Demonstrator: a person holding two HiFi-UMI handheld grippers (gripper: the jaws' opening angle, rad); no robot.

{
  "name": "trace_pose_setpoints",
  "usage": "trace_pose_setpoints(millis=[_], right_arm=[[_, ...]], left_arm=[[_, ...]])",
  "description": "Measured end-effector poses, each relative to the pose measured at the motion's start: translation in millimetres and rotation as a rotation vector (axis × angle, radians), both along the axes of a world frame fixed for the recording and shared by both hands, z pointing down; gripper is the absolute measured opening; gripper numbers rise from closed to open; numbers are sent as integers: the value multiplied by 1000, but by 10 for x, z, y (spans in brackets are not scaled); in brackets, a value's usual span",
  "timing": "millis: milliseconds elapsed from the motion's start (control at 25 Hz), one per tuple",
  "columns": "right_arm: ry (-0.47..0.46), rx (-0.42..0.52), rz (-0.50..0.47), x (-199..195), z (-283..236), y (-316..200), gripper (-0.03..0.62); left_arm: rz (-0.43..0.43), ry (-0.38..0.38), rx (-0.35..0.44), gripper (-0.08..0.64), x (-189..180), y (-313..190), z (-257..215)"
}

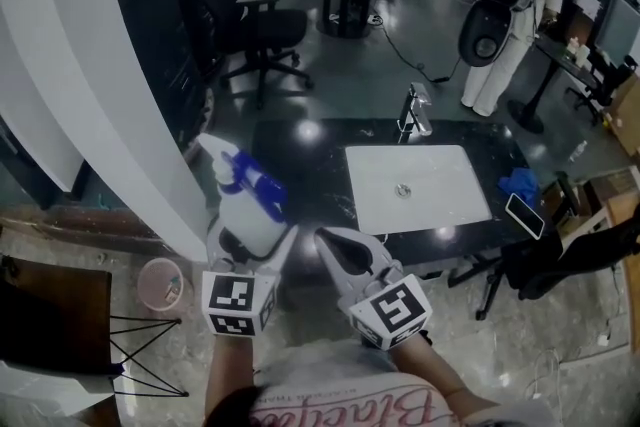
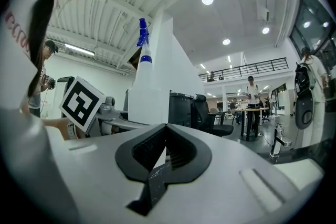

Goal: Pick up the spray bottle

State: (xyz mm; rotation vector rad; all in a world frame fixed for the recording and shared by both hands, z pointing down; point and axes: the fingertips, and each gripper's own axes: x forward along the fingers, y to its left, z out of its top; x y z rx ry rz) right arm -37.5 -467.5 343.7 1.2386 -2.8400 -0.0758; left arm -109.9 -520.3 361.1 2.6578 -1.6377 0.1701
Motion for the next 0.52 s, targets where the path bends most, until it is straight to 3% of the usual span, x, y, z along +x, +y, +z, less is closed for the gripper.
trace_pose_setpoints(millis=[520], right_arm=[[6,46,-6,27,-125,104,2]], left_arm=[[41,2,30,405,192,81,-143]])
